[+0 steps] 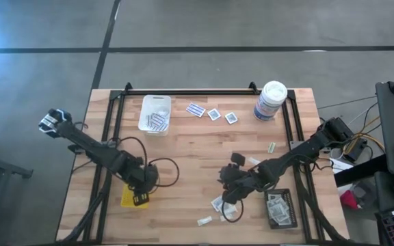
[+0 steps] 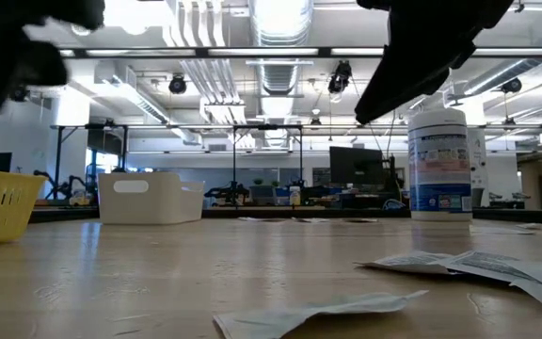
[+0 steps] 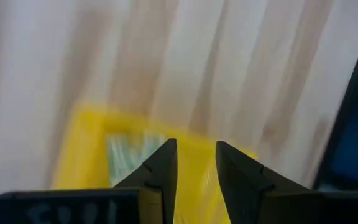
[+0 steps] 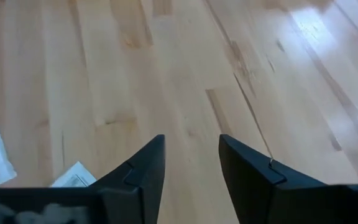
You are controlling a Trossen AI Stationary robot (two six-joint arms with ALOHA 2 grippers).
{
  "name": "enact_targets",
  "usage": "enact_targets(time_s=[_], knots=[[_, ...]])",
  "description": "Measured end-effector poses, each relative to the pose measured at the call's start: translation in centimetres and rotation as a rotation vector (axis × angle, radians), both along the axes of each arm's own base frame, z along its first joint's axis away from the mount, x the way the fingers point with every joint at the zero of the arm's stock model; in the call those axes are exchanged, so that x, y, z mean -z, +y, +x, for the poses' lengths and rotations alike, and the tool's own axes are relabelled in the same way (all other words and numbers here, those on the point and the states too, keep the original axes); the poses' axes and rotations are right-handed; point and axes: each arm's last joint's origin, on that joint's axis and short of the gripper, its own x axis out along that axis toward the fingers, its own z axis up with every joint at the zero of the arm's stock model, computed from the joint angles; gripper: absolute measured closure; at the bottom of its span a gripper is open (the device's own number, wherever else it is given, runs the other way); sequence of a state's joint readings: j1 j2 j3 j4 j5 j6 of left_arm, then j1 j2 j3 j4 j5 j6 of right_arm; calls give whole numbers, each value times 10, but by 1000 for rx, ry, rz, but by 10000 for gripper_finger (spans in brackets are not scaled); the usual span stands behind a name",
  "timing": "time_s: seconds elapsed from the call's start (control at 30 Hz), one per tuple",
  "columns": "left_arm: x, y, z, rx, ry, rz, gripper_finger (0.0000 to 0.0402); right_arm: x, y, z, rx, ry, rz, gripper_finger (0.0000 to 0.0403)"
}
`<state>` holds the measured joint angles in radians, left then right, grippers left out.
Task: Pick & Place First Aid Supplies
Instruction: Put the towelette pack into the black bin
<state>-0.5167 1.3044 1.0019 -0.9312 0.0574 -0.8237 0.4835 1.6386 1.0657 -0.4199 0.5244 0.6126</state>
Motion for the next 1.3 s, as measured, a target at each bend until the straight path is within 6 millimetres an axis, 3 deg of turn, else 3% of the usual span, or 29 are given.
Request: enact_targets(time_s=[0.33, 0.5, 0.7, 0.97, 1.3], knots=[[-15, -6, 36, 79, -593, 305, 299, 5, -3, -8, 139, 54, 90, 283], [-10, -15, 49, 186, -795, 300, 299, 5, 7, -2, 21, 57, 288, 295], [3, -18, 55, 234, -859, 310, 300, 19, 19, 11, -96, -18, 356, 309], [8, -17, 55, 237, -846, 317, 300, 55, 25, 17, -123, 116, 406, 340], [8, -14, 57, 232, -846, 339, 300, 66, 25, 19, -148, 137, 438, 378]])
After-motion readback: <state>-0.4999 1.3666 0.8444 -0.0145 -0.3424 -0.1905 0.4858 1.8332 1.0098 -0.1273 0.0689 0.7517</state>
